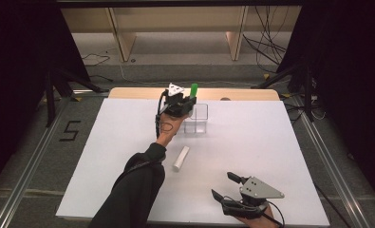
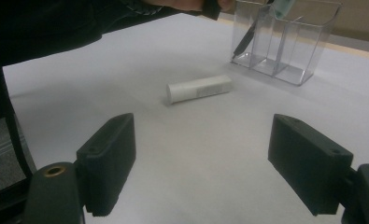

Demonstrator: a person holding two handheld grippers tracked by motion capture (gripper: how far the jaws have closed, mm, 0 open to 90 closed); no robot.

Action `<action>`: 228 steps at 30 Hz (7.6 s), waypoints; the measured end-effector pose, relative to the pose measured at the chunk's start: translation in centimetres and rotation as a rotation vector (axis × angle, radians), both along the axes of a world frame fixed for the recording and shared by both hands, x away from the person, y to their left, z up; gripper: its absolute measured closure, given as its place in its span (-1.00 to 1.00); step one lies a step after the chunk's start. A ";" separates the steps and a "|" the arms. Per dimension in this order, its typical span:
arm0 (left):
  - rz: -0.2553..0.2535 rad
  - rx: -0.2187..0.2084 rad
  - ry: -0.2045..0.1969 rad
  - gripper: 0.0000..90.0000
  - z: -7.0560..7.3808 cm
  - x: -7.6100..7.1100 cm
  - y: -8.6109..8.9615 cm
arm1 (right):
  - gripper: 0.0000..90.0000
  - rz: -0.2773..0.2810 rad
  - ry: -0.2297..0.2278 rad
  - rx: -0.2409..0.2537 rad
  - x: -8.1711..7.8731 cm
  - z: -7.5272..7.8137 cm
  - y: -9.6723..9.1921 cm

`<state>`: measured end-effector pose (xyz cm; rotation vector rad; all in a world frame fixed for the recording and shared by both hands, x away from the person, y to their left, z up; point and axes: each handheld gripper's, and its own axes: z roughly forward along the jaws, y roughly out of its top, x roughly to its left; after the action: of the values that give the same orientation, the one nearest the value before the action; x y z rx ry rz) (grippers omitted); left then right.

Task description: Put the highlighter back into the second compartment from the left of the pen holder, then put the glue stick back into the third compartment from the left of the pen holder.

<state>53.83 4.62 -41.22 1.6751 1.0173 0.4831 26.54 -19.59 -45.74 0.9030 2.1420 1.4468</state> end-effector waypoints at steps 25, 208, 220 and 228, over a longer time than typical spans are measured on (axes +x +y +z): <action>-0.032 0.031 0.100 -0.24 2.2 -1.5 0.1 | -0.46 0.007 0.004 -0.010 0.0 -0.1 0.1; -0.172 0.398 0.432 0.45 -5.8 -13.5 2.8 | -0.43 0.048 0.003 -0.079 0.0 -0.8 1.2; -0.247 0.364 0.426 0.45 -3.7 -13.8 3.3 | -0.43 0.047 0.001 -0.078 0.0 -0.8 1.2; -0.342 0.355 0.414 0.45 -2.0 -14.9 2.4 | -0.43 0.036 -0.023 -0.077 -0.2 -0.7 1.1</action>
<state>38.96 7.03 -43.25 2.2819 0.9402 0.0894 26.39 -18.47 -46.39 0.8198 2.1913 1.3748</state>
